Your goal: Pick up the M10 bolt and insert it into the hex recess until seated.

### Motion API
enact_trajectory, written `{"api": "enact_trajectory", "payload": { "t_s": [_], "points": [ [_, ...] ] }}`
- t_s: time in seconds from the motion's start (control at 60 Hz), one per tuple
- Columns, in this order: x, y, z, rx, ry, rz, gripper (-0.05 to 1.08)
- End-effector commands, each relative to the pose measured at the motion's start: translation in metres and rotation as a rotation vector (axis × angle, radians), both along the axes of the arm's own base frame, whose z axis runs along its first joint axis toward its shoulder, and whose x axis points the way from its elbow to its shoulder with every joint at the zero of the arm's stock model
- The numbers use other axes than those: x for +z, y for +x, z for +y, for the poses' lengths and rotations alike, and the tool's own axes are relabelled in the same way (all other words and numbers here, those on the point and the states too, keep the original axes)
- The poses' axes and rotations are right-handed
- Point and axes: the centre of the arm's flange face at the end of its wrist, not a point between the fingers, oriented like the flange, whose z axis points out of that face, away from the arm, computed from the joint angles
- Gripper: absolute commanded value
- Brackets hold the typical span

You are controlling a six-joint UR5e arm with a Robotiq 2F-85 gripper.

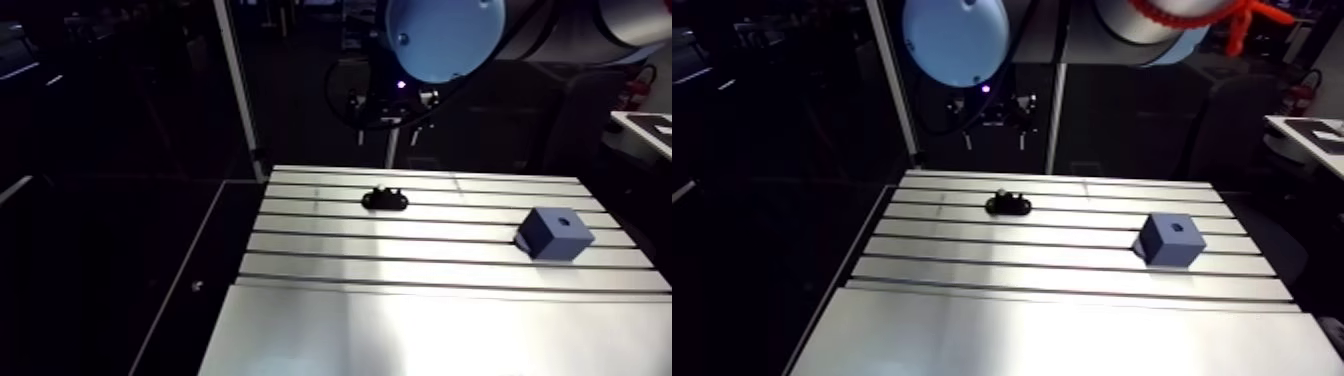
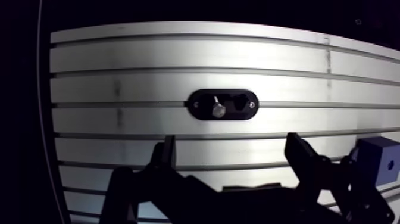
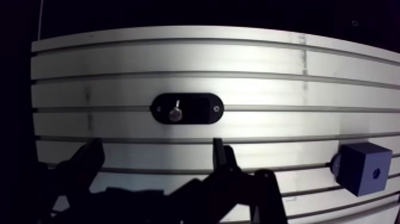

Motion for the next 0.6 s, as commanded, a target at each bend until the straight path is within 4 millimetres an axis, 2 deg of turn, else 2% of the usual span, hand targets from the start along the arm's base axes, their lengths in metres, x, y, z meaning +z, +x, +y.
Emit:
{"api": "enact_trajectory", "payload": {
  "t_s": [0.017, 0.117, 0.25, 0.6],
  "points": [
    [-0.025, -0.004, 0.000, 0.003, 0.002, -0.012, 0.01],
    [-0.036, -0.004, 0.000, 0.003, 0.002, -0.018, 0.02],
    [-0.054, -0.005, 0.000, 0.004, 0.004, -0.030, 0.09],
    [-0.073, -0.006, 0.001, -0.004, 0.005, -0.061, 0.19]
  ]
}}
